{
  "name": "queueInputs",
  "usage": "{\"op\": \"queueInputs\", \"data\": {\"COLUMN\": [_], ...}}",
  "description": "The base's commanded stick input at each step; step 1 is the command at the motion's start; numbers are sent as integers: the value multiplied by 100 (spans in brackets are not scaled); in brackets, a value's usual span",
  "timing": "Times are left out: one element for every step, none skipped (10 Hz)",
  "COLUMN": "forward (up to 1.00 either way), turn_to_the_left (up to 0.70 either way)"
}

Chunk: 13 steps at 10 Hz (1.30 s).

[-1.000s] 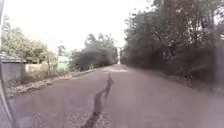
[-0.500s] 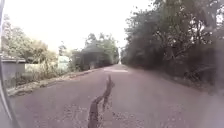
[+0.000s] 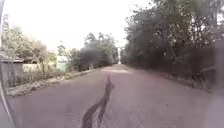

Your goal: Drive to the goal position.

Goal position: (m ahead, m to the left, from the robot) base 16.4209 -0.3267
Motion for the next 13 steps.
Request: {"op": "queueInputs", "data": {"forward": [70, 70, 70, 70, 70, 70, 70, 70, 70, 70, 70, 70, 70], "turn_to_the_left": [0, 0, 0, 0, 0, 0, 0, 0, 0, 0, 0, 0, 0]}}
